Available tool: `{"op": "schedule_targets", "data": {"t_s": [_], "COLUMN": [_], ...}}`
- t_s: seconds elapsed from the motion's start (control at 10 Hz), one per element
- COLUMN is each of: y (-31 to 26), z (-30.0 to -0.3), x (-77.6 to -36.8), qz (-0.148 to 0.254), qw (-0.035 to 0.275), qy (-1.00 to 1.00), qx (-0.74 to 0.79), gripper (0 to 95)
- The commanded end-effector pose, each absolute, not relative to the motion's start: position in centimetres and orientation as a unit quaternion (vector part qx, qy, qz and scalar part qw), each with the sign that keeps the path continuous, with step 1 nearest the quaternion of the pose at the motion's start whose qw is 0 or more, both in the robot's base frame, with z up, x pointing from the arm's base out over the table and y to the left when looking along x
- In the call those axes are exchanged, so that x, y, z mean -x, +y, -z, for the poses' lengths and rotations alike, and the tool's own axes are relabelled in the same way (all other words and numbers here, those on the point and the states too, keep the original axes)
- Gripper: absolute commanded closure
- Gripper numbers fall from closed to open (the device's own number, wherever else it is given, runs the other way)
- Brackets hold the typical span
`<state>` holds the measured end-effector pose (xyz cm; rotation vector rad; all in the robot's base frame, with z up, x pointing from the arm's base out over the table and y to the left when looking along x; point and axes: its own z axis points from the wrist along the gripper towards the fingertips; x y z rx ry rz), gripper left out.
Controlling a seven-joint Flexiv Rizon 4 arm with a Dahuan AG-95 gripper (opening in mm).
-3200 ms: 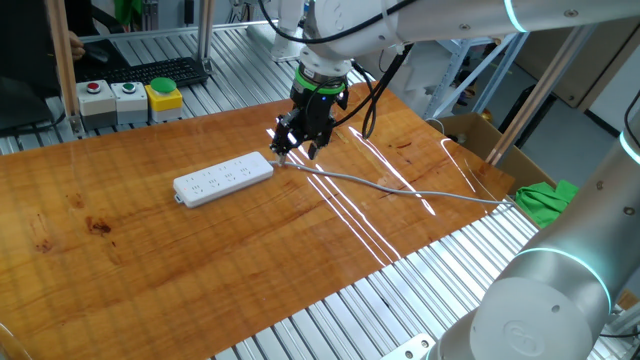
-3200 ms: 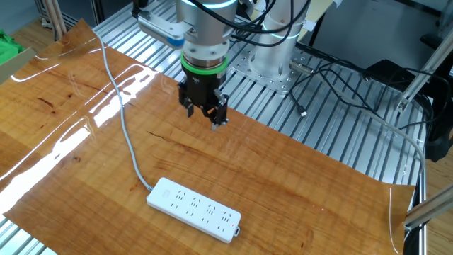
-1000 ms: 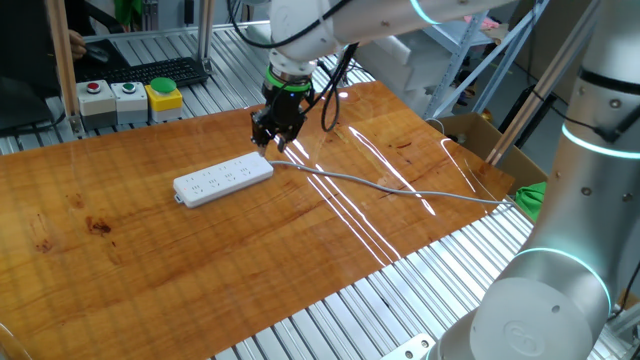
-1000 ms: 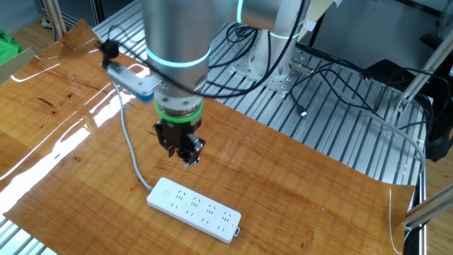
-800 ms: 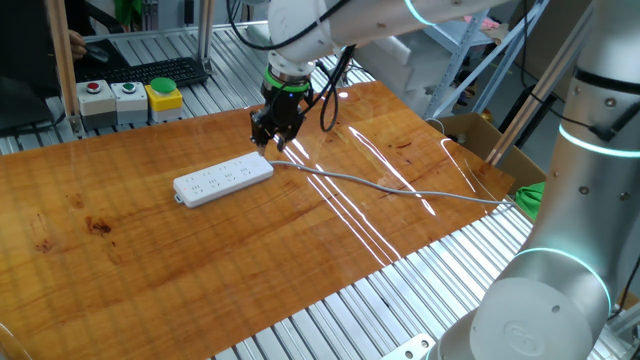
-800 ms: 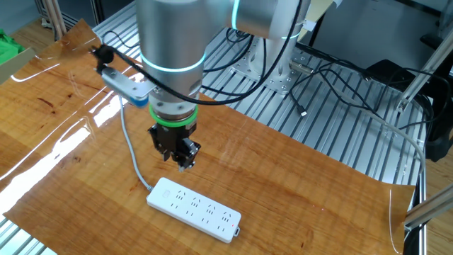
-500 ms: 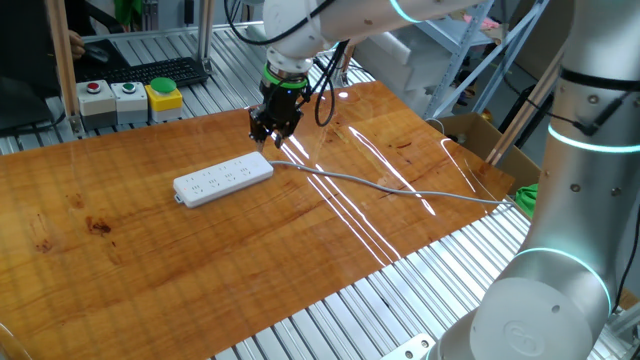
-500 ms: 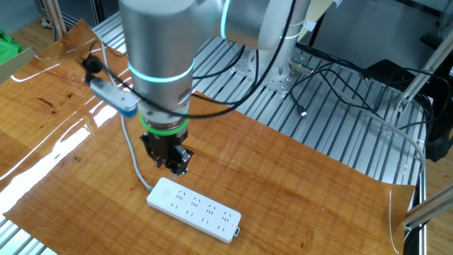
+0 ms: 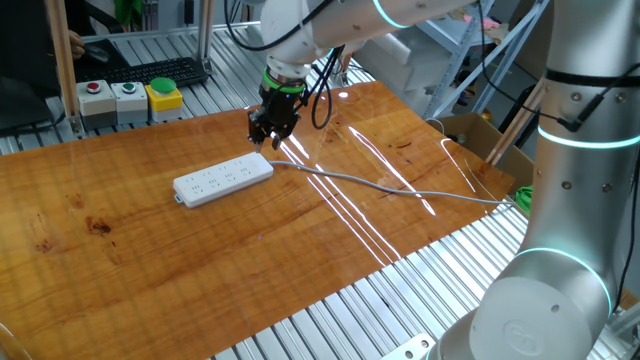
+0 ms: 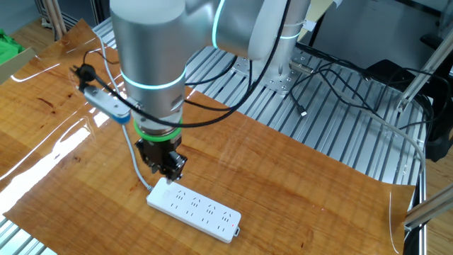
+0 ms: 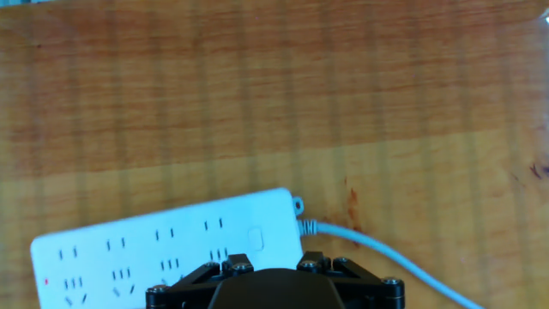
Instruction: Turn off the power strip by pressing the button
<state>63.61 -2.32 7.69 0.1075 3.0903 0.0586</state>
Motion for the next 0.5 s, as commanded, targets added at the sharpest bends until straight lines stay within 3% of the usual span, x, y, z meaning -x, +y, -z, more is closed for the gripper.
{"op": "schedule_targets", "data": {"t_s": [0.1, 0.5], "y": [-2.43, -2.42], "z": [-8.05, -8.03], "x": [-63.71, -63.7], "qz": [-0.019, -0.024], "qw": [0.022, 0.02], "qy": [0.999, 0.999], "qx": [-0.036, -0.038], "gripper": [57.0, 57.0]}}
